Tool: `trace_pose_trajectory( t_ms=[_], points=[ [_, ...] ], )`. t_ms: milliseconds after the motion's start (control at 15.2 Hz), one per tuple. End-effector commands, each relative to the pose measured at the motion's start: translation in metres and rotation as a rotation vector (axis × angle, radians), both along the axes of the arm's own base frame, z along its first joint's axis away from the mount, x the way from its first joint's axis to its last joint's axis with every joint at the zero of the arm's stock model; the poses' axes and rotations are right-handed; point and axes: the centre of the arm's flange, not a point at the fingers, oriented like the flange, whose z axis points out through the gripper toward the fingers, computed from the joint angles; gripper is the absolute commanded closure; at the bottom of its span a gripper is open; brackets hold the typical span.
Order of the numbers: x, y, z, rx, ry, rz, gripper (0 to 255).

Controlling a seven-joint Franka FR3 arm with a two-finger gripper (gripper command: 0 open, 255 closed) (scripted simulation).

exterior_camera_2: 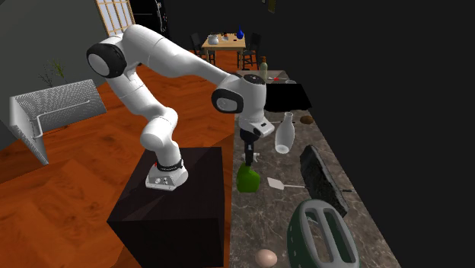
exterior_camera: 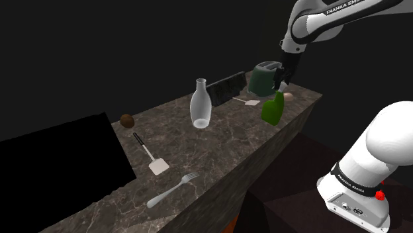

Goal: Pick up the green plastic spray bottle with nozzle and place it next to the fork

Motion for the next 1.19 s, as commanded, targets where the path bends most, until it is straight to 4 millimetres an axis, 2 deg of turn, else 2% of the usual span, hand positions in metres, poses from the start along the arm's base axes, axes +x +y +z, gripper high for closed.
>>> trace_pose_trajectory(
  t_ms=[0, 396, 462, 1056, 1122],
  points=[
    [0.0006, -0.0001, -0.0030, 0.000, -0.001, 0.000, 0],
    [0.0006, -0.0001, -0.0029, 0.000, -0.001, 0.000, 0],
    [0.0006, -0.0001, -0.0029, 0.000, -0.001, 0.000, 255],
    [0.0006, -0.0001, -0.0030, 0.000, -0.001, 0.000, 255],
    [0.0005, -0.0001, 0.0023, 0.000, -0.001, 0.000, 255]
  ],
)
